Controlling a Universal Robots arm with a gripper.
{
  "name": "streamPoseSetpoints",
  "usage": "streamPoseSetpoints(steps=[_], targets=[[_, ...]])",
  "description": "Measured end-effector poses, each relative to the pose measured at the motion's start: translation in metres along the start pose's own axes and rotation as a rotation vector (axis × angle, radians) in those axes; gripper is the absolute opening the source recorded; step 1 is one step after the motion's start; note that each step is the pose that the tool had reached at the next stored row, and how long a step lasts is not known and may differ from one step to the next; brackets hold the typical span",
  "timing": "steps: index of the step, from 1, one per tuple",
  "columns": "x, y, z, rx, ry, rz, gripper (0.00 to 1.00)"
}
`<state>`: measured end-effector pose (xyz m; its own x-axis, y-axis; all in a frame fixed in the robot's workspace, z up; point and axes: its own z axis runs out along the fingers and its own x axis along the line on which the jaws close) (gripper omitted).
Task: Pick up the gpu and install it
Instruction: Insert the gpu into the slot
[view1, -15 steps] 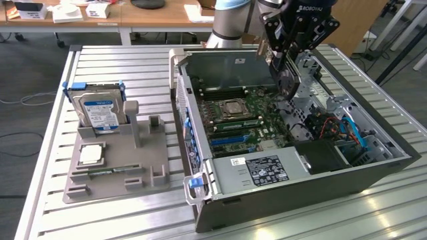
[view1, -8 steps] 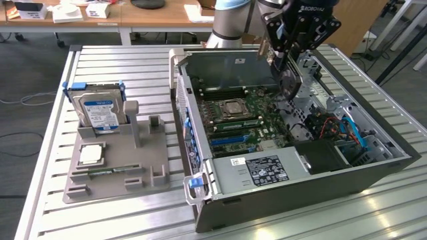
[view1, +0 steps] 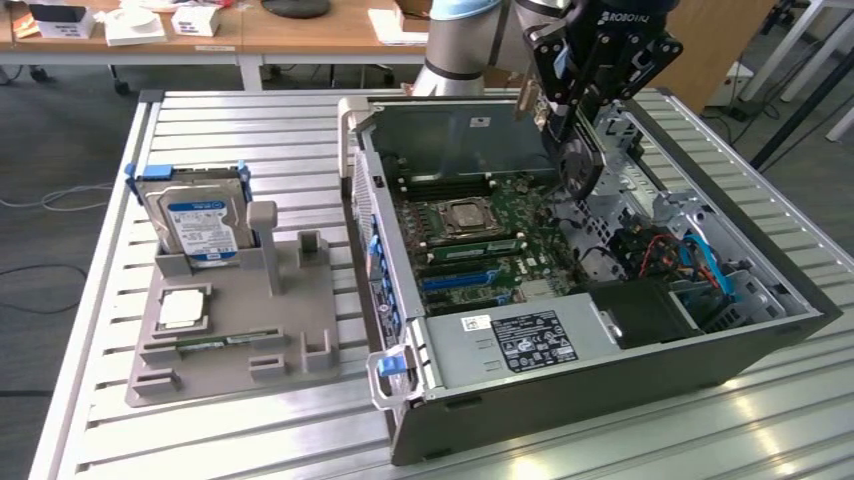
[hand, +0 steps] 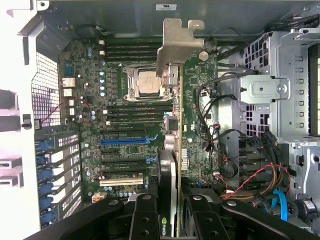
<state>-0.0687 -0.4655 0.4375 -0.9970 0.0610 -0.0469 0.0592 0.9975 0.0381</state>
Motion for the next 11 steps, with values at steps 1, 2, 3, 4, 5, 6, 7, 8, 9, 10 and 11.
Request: streamPoseSetpoints(steps=[1, 2, 3, 4, 5, 6, 7, 8, 9, 10, 11], targets=[[0.0000, 0.0000, 0.0000, -0.0001, 0.0000, 0.000, 0.27], [0.0000, 0.0000, 0.0000, 0.0000, 0.0000, 0.000, 0.27], [0.0000, 0.0000, 0.0000, 0.0000, 0.0000, 0.000, 0.27], [0.0000, 0.0000, 0.0000, 0.0000, 0.0000, 0.000, 0.27], [0.0000, 0.0000, 0.0000, -0.0001, 0.0000, 0.000, 0.27], [0.0000, 0.0000, 0.0000, 0.0000, 0.0000, -0.001, 0.27], [0.0000, 0.0000, 0.0000, -0.0001, 0.0001, -0.002, 0.27], [0.0000, 0.0000, 0.0000, -0.0003, 0.0002, -0.005, 0.27], [0.0000, 0.0000, 0.0001, -0.0005, 0.0003, -0.009, 0.27], [0.0000, 0.0000, 0.0001, -0.0007, 0.0005, -0.014, 0.27], [0.0000, 0.0000, 0.0001, -0.0010, 0.0007, -0.020, 0.27]])
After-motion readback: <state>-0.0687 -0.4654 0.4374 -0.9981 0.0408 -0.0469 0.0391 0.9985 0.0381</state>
